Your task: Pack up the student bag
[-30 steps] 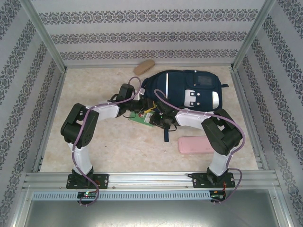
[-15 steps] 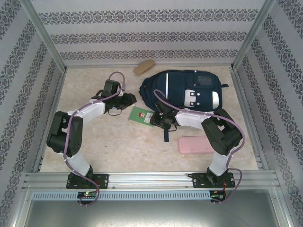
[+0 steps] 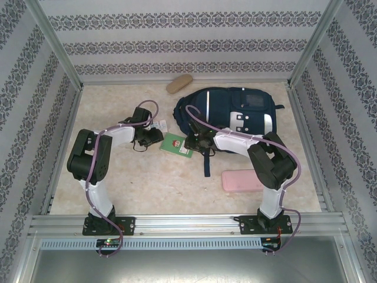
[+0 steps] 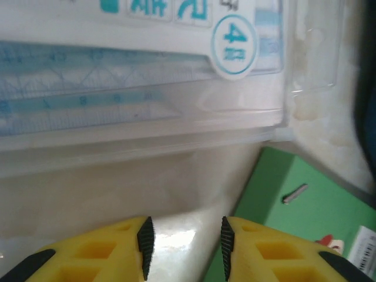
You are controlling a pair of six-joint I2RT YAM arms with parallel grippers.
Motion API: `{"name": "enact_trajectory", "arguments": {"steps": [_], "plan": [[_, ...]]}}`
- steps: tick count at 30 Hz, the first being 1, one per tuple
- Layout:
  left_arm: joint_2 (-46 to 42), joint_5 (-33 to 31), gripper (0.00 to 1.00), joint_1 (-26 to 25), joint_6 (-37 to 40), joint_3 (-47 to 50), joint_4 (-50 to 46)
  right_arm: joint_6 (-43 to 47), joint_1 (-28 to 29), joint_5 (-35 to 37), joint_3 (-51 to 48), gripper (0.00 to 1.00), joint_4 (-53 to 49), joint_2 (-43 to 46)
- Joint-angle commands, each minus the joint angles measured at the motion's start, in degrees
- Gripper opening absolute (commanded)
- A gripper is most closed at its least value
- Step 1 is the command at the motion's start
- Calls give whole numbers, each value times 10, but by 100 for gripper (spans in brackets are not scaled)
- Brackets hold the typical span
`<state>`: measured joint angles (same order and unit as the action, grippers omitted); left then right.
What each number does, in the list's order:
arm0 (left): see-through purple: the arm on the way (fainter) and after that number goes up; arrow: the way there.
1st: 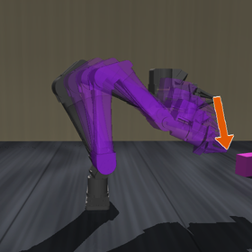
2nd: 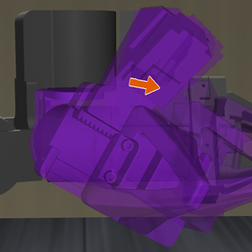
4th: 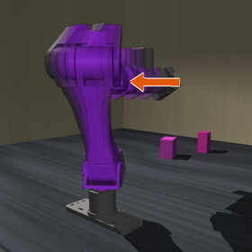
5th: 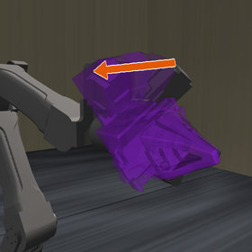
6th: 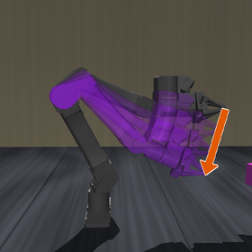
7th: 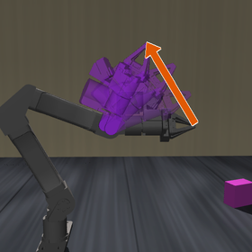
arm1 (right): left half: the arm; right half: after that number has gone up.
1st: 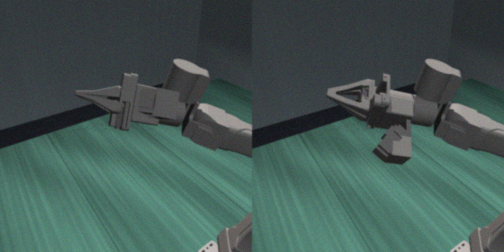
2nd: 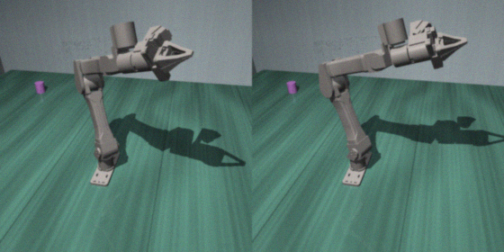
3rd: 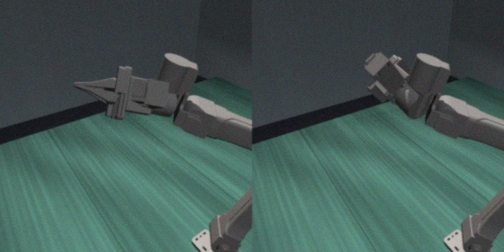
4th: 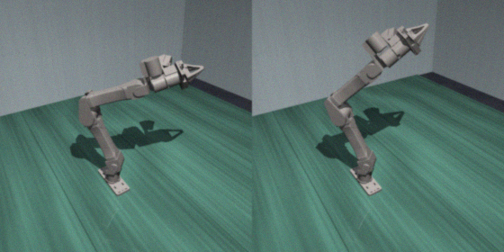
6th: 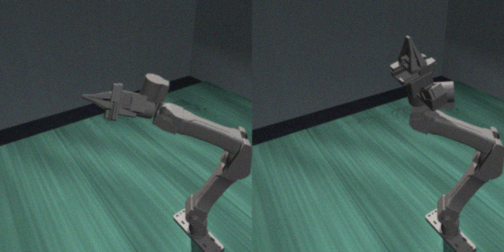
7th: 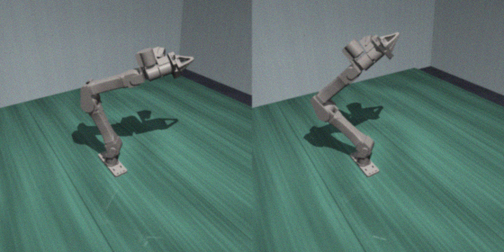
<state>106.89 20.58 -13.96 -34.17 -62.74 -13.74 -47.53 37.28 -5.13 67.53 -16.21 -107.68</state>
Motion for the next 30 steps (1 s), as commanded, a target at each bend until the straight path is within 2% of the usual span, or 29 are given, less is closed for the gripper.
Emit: {"name": "enact_trajectory", "arguments": {"steps": [1, 13, 21, 30], "plan": [[20, 12, 39, -16, 20, -16, -7, 8, 0, 26, 11, 34, -50, -16], [-41, 30, 40, -21, 14, -17, 16, -9, 8, 51, -32, 34, -57, 37], [-9, 51, 40, -38, 25, -37, 22, -11, 12, 62, -40, 36, -55, 60], [33, 27, 40, -47, 47, -43, -4, -14, -1, 29, -34, 36, -33, 4]]}}
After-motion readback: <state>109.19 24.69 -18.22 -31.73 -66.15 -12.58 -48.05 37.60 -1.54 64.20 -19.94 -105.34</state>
